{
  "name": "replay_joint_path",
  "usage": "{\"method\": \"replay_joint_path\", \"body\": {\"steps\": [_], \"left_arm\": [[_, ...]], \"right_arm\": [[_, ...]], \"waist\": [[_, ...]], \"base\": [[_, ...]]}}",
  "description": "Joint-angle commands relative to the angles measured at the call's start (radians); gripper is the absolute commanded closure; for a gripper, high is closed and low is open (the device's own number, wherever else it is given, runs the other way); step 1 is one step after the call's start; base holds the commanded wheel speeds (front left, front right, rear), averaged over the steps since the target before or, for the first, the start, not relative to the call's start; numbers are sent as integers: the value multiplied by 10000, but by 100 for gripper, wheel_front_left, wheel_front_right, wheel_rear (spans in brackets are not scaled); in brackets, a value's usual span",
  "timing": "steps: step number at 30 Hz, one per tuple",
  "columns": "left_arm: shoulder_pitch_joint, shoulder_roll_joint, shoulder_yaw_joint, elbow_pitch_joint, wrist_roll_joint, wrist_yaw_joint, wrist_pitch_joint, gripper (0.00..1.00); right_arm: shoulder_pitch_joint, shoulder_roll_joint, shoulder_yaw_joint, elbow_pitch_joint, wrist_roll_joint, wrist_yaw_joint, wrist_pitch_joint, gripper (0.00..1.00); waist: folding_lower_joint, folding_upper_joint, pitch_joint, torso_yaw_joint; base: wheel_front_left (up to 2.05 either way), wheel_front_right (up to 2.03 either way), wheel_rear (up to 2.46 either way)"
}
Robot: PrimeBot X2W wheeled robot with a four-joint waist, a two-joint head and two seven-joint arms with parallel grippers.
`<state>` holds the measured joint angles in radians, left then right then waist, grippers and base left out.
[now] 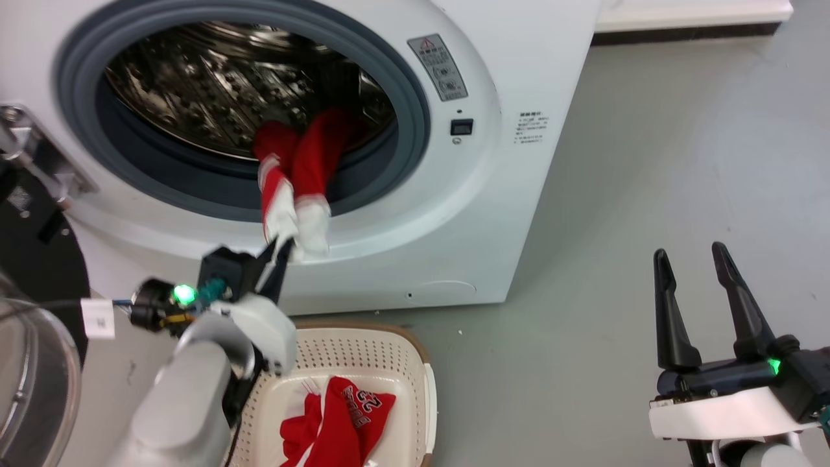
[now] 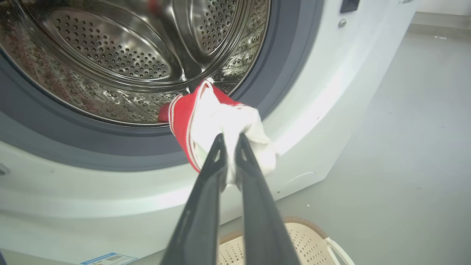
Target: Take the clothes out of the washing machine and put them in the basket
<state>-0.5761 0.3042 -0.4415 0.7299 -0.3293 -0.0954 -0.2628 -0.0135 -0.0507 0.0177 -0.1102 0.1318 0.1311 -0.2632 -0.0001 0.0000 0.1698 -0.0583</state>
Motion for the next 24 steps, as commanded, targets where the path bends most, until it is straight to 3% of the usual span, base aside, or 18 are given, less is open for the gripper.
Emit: {"method": "replay_joint_path", "body": {"steps": [1, 13, 24], "left_arm": [[495, -33, -67, -304, -27, 79, 2, 100], [3462, 21, -850, -2344, -175, 328, 697, 100], [3990, 33, -920, -2140, -461, 387, 978, 100]], "right_arm": [[220, 10, -23, 48, -7, -7, -24, 0], [697, 10, 99, 200, 34, -7, -24, 0], [215, 12, 94, 79, -36, -7, -24, 0]], "waist": [[1, 0, -438, 295], [1, 0, -1057, 506], [1, 0, -342, 197]], "base": [[0, 0, 0], [0, 0, 0], [0, 0, 0]]}}
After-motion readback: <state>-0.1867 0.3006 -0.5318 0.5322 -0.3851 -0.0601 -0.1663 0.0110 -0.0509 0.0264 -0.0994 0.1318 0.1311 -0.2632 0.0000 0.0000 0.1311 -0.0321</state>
